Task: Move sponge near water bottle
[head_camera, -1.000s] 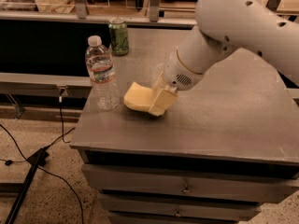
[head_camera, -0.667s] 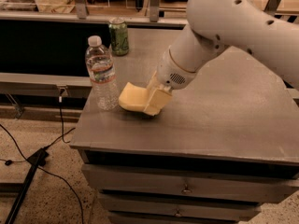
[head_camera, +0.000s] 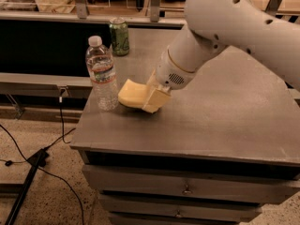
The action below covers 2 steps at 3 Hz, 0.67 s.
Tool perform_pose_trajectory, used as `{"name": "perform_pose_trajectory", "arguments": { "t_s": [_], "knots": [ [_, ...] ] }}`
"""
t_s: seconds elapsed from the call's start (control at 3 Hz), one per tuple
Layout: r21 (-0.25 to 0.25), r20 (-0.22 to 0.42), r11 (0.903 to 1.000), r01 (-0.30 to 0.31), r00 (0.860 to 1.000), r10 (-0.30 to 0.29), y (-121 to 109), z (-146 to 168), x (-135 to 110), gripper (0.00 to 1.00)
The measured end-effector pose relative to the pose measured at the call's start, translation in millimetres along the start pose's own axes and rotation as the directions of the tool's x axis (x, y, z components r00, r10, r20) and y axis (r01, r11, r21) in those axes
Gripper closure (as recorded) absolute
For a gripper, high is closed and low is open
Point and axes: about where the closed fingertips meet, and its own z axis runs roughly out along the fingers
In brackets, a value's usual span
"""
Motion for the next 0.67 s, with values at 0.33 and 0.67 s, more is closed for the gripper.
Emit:
{"name": "perform_pose_trajectory", "arguments": {
  "t_s": [0.33,0.67],
  "knots": [
    [0.000,-0.001,1.0000,0.002,1.000,-0.002,0.7,-0.2,-0.7,0.00],
    [0.005,0.009,1.0000,0.001,1.000,-0.001,1.8,-3.4,0.3,0.00]
  ]
}}
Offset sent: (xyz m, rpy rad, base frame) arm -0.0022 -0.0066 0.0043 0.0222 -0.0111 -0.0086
